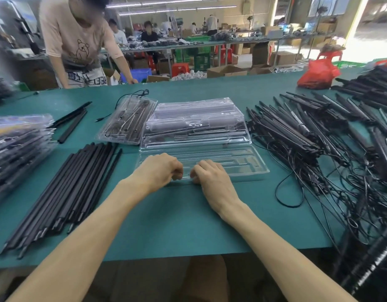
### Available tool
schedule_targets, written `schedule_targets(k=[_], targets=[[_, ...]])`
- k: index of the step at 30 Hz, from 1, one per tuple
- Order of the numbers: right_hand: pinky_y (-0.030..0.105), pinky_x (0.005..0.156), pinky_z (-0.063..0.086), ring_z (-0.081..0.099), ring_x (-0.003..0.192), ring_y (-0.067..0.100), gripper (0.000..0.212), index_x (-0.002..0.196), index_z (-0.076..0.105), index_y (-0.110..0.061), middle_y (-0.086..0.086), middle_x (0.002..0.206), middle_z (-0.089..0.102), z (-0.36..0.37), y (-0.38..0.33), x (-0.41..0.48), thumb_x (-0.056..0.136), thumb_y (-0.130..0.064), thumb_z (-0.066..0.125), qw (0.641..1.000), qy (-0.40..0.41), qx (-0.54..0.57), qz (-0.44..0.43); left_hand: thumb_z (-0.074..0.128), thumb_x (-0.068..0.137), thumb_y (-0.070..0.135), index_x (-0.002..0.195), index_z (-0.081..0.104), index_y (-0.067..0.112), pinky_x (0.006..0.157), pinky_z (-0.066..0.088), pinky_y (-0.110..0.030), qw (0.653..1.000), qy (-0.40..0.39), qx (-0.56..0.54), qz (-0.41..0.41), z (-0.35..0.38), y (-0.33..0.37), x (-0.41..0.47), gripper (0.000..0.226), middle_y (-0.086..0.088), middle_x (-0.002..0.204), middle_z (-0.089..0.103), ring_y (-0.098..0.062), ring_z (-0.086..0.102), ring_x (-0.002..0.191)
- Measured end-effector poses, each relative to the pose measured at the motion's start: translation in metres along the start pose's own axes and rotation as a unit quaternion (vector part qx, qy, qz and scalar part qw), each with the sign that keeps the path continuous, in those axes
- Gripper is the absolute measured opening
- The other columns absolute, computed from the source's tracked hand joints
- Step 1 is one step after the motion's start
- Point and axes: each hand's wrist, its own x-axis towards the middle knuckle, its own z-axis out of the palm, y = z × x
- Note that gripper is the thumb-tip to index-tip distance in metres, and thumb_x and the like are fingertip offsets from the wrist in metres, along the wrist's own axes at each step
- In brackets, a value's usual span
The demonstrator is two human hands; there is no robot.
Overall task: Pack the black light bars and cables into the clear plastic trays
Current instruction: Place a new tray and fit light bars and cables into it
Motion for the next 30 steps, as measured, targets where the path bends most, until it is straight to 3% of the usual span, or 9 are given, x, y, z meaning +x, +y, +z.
schedule_targets(k=[7,13,20,26,30], targets=[[0.030,0.081,0.036,0.053,0.089,0.024,0.011,0.090,0.061,-0.013,0.001,0.091,0.060,0.002,0.001,0.000,0.087,-0.004,0.066,1.000,-0.006,-0.005,-0.011,0.057,0.093,0.013,0.095,0.072,0.031,0.072,0.037,-0.027,1.000,0.000,0.017,0.012,0.004,-0.003,0.002,0.023,0.012,0.099,0.068,-0.016,0.063,0.098],[0.030,0.081,0.038,0.053,0.089,0.024,0.011,0.088,0.062,-0.014,0.001,0.090,0.061,0.004,0.002,0.000,0.086,-0.005,0.069,1.000,-0.010,-0.002,-0.012,0.062,0.084,0.007,0.088,0.076,0.027,0.080,0.053,-0.031,1.000,-0.021,-0.021,-0.009,-0.002,-0.002,0.006,0.025,0.013,0.086,0.073,-0.014,0.068,0.086],[0.030,0.081,0.037,0.052,0.090,0.022,0.011,0.088,0.062,-0.015,-0.001,0.090,0.060,0.005,0.003,0.001,0.086,-0.006,0.069,1.000,-0.011,0.007,-0.015,0.067,0.082,0.007,0.086,0.077,0.027,0.083,0.056,-0.034,0.997,-0.045,-0.057,-0.010,-0.008,-0.003,0.008,0.022,0.013,0.084,0.074,-0.011,0.070,0.084],[0.032,0.082,0.039,0.053,0.093,0.023,0.010,0.090,0.062,-0.015,0.000,0.093,0.061,0.005,0.004,0.000,0.087,-0.007,0.068,1.000,-0.020,0.007,-0.017,0.063,0.088,0.015,0.093,0.073,0.030,0.083,0.052,-0.034,0.998,-0.059,-0.015,0.011,-0.009,0.001,0.005,0.018,0.010,0.095,0.072,-0.017,0.066,0.093],[0.035,0.082,0.040,0.052,0.095,0.025,0.003,0.093,0.063,-0.011,0.004,0.095,0.062,0.006,0.004,0.001,0.095,-0.013,0.063,1.000,-0.006,0.011,-0.020,0.050,0.091,0.006,0.094,0.054,0.029,0.073,0.039,-0.032,0.997,-0.057,0.042,0.038,0.000,0.005,0.003,0.024,0.010,0.100,0.057,-0.021,0.060,0.099]])
